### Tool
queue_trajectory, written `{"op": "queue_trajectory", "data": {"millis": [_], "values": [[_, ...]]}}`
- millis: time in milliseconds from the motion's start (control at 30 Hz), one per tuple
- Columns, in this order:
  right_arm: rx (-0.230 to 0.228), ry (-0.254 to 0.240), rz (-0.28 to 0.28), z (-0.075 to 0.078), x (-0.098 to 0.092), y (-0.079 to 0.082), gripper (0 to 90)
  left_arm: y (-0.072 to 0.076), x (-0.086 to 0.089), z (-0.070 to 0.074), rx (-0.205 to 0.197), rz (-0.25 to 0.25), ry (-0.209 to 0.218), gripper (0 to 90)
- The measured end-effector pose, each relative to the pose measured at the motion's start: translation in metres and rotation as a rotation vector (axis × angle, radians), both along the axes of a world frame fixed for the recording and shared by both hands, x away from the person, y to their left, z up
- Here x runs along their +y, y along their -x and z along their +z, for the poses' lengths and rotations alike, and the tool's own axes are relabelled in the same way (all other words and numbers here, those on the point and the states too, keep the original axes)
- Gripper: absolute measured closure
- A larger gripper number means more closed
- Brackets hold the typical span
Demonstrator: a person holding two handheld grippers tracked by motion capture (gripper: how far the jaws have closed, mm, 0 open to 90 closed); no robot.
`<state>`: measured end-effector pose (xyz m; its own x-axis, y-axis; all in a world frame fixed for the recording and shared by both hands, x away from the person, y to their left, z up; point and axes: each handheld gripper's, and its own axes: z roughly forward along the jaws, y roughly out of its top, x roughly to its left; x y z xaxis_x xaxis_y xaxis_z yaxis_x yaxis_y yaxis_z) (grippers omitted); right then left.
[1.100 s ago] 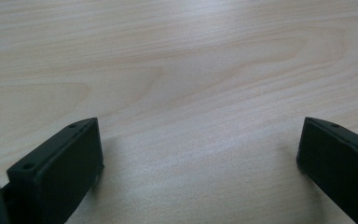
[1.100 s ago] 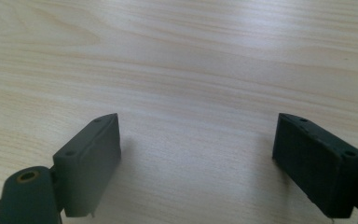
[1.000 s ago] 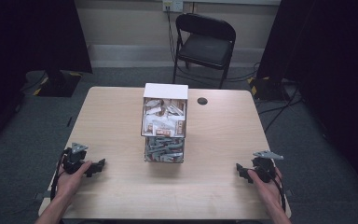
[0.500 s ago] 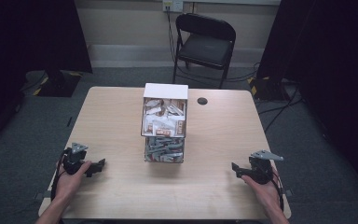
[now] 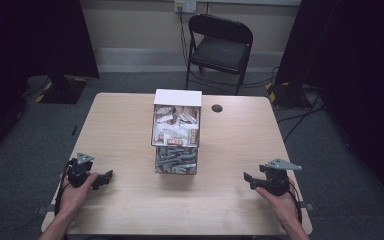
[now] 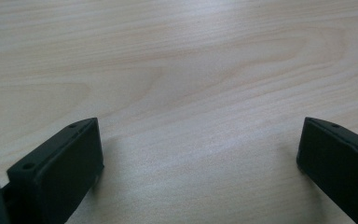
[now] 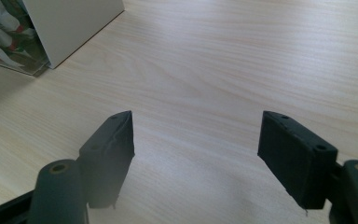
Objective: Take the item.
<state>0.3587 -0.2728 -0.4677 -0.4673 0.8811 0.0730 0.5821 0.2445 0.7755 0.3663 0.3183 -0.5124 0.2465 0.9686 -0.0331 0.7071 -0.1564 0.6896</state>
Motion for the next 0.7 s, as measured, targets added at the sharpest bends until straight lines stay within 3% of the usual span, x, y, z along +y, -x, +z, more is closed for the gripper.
{"op": "queue_trajectory", "data": {"millis": [167, 367, 700], "values": [[-0.005, -0.011, 0.011, 0.005, 0.003, 0.000, 27.7, 0.000, 0.000, 0.000, 0.000, 0.000, 0.000, 0.0], [0.039, -0.017, 0.025, 0.010, 0.008, 0.000, 31.0, 0.000, 0.000, 0.000, 0.000, 0.000, 0.000, 0.0], [0.023, -0.026, 0.097, 0.024, 0.023, 0.001, 37.4, 0.000, 0.000, 0.000, 0.000, 0.000, 0.000, 0.0]]}}
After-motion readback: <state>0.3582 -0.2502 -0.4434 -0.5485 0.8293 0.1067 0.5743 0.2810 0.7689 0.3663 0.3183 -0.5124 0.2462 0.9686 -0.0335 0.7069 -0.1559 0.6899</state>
